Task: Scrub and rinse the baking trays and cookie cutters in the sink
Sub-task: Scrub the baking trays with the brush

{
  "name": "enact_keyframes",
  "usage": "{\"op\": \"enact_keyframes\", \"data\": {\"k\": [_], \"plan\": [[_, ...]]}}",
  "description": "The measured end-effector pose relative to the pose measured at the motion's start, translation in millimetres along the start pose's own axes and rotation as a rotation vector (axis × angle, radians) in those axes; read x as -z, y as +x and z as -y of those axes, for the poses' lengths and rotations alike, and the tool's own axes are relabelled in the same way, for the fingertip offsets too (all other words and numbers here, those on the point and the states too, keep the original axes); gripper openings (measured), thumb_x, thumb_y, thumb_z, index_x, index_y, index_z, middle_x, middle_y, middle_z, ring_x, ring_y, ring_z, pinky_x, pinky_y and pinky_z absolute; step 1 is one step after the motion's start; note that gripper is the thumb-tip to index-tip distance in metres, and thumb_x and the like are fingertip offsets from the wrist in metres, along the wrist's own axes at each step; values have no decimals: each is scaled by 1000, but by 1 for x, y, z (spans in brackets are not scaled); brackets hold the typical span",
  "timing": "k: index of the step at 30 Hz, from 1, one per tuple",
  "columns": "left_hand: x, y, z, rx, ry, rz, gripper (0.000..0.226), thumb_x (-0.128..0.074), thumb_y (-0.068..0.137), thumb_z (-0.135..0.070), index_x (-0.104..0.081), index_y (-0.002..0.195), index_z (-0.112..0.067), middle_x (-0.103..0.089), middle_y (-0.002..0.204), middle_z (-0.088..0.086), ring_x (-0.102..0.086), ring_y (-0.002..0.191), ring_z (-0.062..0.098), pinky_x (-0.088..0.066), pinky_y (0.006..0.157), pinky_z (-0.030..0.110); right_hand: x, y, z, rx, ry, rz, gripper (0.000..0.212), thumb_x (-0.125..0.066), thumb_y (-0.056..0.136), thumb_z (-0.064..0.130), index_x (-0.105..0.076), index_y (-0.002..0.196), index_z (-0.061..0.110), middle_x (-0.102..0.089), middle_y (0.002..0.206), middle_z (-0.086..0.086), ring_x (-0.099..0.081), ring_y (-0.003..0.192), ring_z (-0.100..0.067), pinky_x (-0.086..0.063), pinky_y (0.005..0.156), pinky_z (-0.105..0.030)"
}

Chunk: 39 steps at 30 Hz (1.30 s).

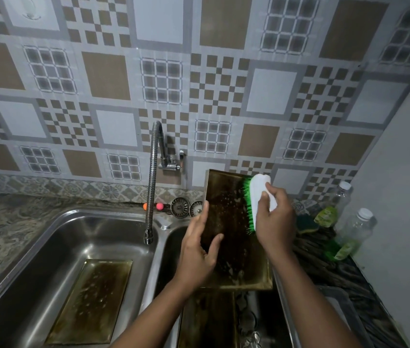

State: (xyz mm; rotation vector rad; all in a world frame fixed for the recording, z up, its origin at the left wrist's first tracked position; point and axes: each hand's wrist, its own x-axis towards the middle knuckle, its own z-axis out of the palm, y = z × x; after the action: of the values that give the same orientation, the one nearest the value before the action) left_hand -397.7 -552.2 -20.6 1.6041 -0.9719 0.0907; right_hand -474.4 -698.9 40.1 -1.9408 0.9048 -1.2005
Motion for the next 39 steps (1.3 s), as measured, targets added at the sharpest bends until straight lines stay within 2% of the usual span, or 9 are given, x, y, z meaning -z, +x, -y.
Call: {"op": "enact_keyframes", "data": {"k": [2, 5, 10, 18, 24, 27, 31, 35, 39], "plan": [[-1, 2, -1, 24, -46, 21, 74, -64, 93, -24, -22, 154, -29, -36, 146, -27, -36, 137, -2, -31, 110, 15, -8, -8, 11, 76, 5, 49, 28, -50, 99, 28, -59, 124, 23, -66, 117, 2, -63, 93, -13, -47, 58, -17], [-1, 4, -2, 73, -117, 26, 65, -46, 98, -46, -18, 154, -28, -32, 153, -22, -33, 141, 1, -33, 114, 25, -17, -23, 27, 141, -16, 187, 28, -48, 98, 35, -58, 124, 31, -59, 103, 17, -58, 84, -2, -54, 65, -27], [4, 12, 3, 188, -182, -149, 71, -19, 96, -65, -21, 153, -24, -35, 152, -17, -33, 138, -5, -30, 110, 13, -29, -62, 21, 104, 146, 371, 24, -55, 96, 27, -67, 116, 23, -66, 118, 16, -58, 108, 7, -50, 90, -18], [21, 28, 8, 137, -30, -199, 55, -48, 99, -2, -32, 151, -13, -36, 143, -25, -29, 132, -21, -25, 105, 1, 10, -90, -41, -33, -3, 585, 24, -60, 92, 31, -69, 113, 38, -65, 112, 27, -57, 107, 9, -48, 87, -15], [21, 21, 15, 126, 92, -74, 72, -50, 93, 3, -22, 154, -21, -41, 130, -29, -36, 118, -25, -27, 97, -3, 29, -77, -55, -161, 53, 478, 24, -57, 95, 25, -61, 112, 41, -58, 116, 30, -54, 110, 6, -39, 82, -5], [19, 11, 16, 138, 132, 7, 81, -51, 90, 3, -17, 154, -33, -39, 128, -32, -35, 114, -26, -26, 93, -6, 22, -70, -50, -154, 109, 437, 24, -52, 98, 22, -64, 111, 38, -63, 117, 16, -62, 99, -7, -47, 78, -15], [12, 1, 15, 90, 161, 78, 90, -51, 84, 9, -21, 151, -43, -47, 133, -13, -43, 121, -10, -38, 101, 11, 7, -60, -38, -112, 120, 407, 33, -47, 99, 13, -65, 101, 40, -60, 103, -1, -64, 64, -7, -47, 57, -11], [5, -2, 14, 101, 96, 63, 87, -49, 84, 11, -26, 151, -40, -49, 138, -7, -45, 126, -3, -38, 104, 13, -4, -57, -30, -110, 131, 390, 32, -45, 100, 11, -65, 121, 25, -53, 120, 3, -64, 71, -6, -50, 61, -11], [8, -5, 21, 194, -17, -27, 75, -47, 92, 5, -28, 151, -38, -42, 145, -25, -43, 134, 4, -42, 110, 41, 7, -47, -41, -118, 76, 239, 33, -44, 100, 12, -64, 123, 24, -51, 125, 4, -65, 88, -16, -53, 67, -17]]}}
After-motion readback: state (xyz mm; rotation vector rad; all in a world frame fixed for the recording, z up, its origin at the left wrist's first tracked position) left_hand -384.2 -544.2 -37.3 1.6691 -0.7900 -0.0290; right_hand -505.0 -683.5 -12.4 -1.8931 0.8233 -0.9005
